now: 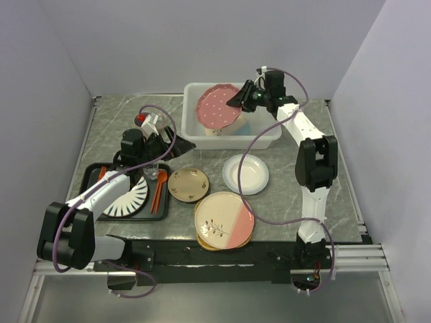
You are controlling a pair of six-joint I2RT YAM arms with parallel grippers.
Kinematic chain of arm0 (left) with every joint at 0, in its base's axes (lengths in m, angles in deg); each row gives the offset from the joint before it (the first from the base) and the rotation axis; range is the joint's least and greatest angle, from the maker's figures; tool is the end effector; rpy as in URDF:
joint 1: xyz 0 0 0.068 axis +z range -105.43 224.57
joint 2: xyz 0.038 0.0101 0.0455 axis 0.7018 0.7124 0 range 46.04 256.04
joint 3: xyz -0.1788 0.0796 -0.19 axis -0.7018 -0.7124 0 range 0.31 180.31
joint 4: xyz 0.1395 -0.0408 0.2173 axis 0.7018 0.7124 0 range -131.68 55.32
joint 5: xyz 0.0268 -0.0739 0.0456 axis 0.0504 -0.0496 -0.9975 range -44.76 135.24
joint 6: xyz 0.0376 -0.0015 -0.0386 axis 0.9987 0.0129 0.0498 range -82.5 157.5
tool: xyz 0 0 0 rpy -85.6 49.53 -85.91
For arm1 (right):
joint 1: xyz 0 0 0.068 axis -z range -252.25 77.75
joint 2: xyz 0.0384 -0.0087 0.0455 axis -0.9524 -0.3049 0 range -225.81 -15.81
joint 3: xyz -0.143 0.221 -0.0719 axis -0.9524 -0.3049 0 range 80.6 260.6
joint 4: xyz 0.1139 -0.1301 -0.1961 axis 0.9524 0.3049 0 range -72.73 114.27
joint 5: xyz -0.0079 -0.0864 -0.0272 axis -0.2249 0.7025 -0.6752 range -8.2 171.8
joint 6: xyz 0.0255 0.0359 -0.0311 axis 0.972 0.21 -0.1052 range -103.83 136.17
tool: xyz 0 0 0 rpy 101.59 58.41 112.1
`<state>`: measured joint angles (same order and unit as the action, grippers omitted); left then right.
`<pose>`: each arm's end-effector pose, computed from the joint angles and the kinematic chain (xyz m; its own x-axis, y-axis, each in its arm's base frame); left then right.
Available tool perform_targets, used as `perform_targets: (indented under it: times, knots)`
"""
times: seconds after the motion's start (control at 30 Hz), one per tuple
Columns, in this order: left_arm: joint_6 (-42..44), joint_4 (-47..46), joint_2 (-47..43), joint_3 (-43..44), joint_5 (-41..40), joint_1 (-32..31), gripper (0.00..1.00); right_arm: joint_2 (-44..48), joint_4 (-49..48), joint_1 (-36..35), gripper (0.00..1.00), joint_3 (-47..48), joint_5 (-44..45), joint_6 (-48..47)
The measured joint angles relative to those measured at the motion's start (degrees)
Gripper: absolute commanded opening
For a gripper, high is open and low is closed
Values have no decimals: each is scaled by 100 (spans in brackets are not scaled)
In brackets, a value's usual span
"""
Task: Place the plates into the plastic bin on the countertop
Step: Place the plate in the plastic bin.
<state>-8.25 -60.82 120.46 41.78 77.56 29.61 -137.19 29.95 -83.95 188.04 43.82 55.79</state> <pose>0.2737 -0.0927 0.2600 -0.6765 -0.4458 -0.5862 0.3371 0.5203 -0.7847 0.4862 0.1231 0.2924 -0.7835 0.3510 -0.5127 -0.2582 0.5666 0.7825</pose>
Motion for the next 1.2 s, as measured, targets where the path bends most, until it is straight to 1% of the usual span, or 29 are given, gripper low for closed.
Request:
perform_targets:
  times: [0.4, 0.73, 1.2]
  knots:
    - [66, 63, 0, 0, -2, 7, 99, -105, 61, 48, 0, 4, 17, 13]
    - [116, 129, -2, 2, -2, 28, 99, -369, 57, 85, 0, 13, 70, -9]
    - [116, 146, -2, 2, -9, 28, 99, -608, -66, 195, 0, -280, 293, -52]
